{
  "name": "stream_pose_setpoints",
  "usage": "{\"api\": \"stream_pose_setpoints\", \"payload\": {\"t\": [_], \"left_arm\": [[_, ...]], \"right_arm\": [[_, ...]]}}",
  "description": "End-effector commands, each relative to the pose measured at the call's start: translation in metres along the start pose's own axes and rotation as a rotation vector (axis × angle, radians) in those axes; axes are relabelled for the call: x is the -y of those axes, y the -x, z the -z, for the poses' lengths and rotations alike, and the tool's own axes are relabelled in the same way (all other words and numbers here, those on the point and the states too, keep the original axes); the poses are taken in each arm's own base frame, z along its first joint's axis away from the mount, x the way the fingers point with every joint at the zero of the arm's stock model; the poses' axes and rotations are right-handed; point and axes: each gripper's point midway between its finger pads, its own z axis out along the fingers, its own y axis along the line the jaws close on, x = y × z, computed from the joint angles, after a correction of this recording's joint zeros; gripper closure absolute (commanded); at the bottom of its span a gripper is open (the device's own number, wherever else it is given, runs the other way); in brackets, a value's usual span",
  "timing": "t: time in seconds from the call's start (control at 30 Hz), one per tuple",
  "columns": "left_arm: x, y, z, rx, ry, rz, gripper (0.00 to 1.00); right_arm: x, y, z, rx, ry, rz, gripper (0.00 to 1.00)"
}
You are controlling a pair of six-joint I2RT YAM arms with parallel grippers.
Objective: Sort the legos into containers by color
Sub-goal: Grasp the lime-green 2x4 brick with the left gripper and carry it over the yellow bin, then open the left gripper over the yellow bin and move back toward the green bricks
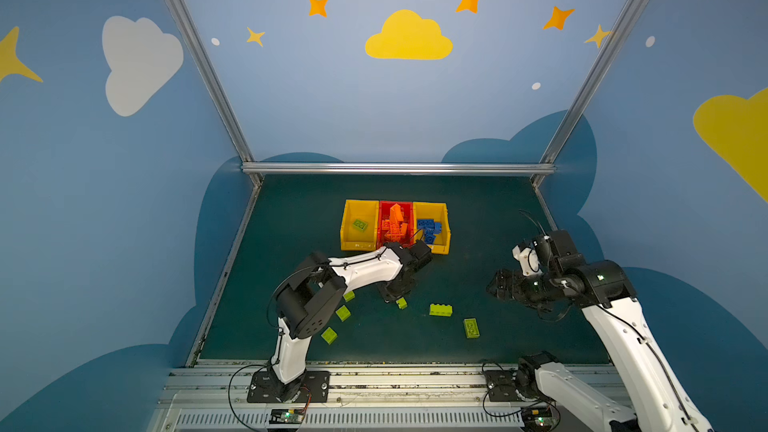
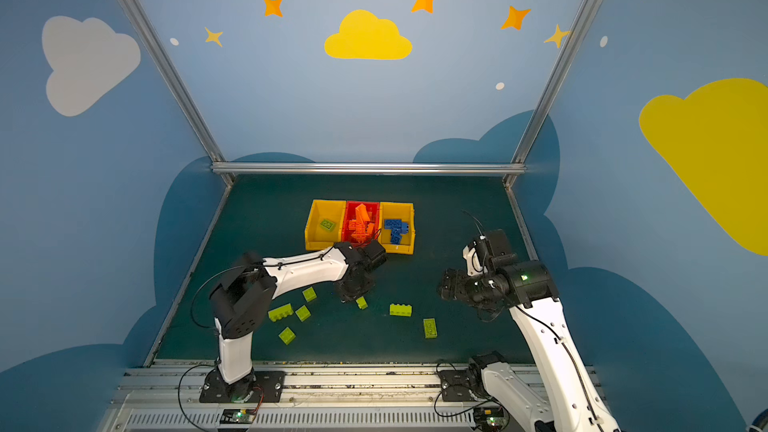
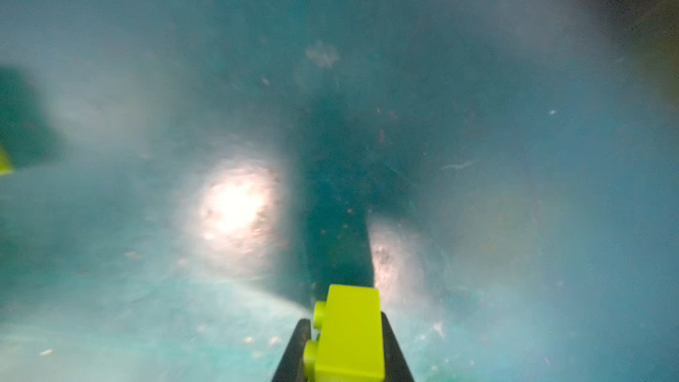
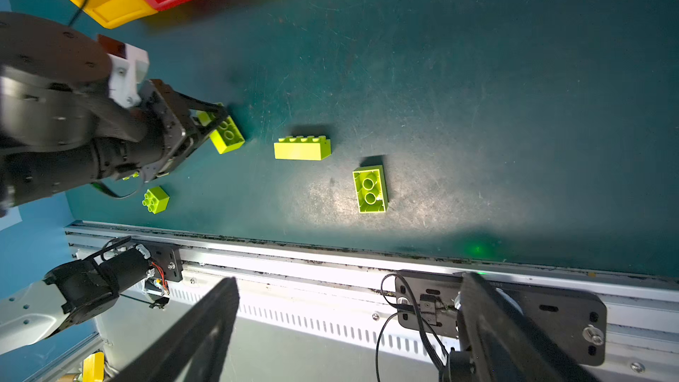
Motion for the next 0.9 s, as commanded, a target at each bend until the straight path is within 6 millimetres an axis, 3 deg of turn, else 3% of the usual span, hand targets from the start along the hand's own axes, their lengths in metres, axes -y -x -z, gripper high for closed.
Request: {"api": "stream_pose_setpoints", "payload": {"t": [0.0,0.17,0.33,0.57,0.87], "left_arm": [[-0.005,0.031,0.038,0.057,-0.014,-0.020,0.90],[-0.005,0.091,0.076,0.137,-0.021,-0.034,0.88],[-0.011,0.149,0.091,0.194,0.035,-0.076,0.87],[-0.016,0.209,0.087,0.233,0.084,-0.075,0.86],[-0.001,0.242,0.062,0.212,0.060,-0.097,0.81]], "right_arm": [[-0.005,0.008,0.007,0.029,0.015,0.003,0.08],[-0.008,0.019,0.006,0.055,0.021,-0.015,0.08],[-0.010,0.027,0.003,0.062,0.026,-0.035,0.08],[-0.008,0.037,0.003,0.068,0.000,-0.048,0.08],[-0.006,0.044,0.008,0.078,-0.025,-0.063,0.08]]}}
